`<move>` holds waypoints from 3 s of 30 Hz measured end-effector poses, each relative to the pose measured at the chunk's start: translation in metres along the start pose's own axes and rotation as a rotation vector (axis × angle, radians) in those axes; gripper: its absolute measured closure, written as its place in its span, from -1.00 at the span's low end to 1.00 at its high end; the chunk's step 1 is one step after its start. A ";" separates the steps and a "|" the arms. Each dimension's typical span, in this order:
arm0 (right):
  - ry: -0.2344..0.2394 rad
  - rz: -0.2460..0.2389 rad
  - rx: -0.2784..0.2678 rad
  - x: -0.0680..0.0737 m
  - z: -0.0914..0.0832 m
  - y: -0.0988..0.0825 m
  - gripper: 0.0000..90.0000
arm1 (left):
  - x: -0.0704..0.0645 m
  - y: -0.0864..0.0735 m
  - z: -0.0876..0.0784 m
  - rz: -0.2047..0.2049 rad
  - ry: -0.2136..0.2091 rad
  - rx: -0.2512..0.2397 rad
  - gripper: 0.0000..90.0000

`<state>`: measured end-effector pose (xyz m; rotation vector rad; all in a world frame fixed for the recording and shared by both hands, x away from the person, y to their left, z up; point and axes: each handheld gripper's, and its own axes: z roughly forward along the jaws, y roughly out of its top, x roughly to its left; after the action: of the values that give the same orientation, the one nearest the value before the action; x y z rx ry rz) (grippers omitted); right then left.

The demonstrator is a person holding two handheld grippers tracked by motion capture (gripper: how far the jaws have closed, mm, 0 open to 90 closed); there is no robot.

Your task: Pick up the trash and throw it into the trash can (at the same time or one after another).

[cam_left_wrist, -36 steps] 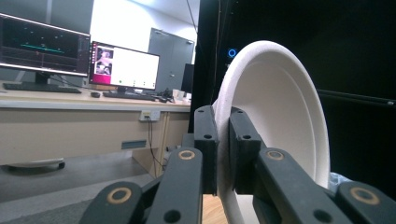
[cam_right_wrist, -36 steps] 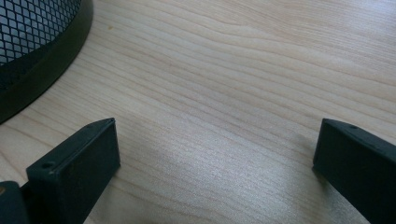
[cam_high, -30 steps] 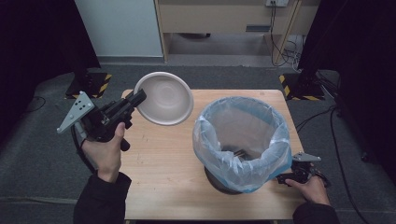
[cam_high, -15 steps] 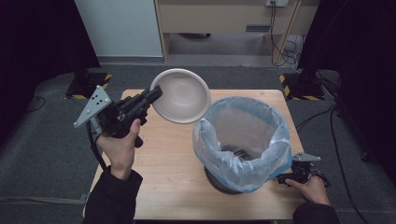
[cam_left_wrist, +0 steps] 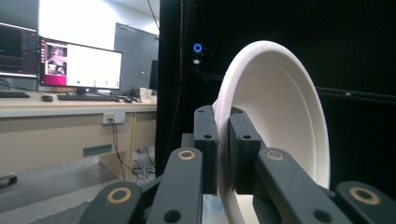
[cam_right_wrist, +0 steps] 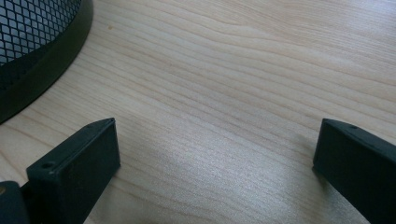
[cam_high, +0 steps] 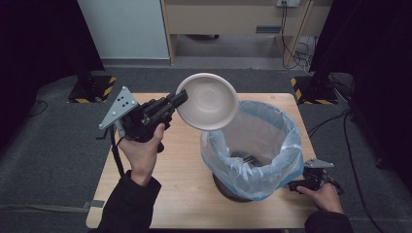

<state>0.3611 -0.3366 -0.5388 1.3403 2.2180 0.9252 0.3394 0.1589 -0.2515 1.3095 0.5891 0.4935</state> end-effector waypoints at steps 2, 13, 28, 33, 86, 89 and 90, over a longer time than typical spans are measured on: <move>0.000 0.000 0.000 0.000 0.000 0.000 -0.99 | -0.003 -0.001 0.005 0.001 -0.011 0.006 0.86; 0.000 0.000 0.000 0.000 0.000 0.000 -0.98 | -0.022 -0.010 0.031 0.008 -0.059 0.033 0.86; 0.000 0.000 0.000 0.000 0.000 0.000 -0.98 | -0.038 -0.032 0.061 0.018 -0.097 0.115 0.86; 0.000 0.000 0.000 0.000 0.000 0.000 -0.98 | -0.040 -0.040 0.070 0.015 -0.108 0.151 0.86; 0.003 -0.002 0.000 0.000 0.000 0.000 -0.98 | 0.069 -0.202 -0.067 -0.052 0.204 0.771 -0.58; 0.004 -0.005 -0.001 0.000 0.000 0.000 -0.98 | 0.081 -0.218 -0.074 -0.065 0.248 0.867 -0.59; 0.003 -0.003 -0.003 0.001 0.000 0.000 -0.98 | 0.084 -0.221 -0.075 -0.060 0.259 0.891 -0.59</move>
<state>0.3608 -0.3361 -0.5390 1.3343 2.2201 0.9295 0.3552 0.2254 -0.4899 2.0734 1.1370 0.3555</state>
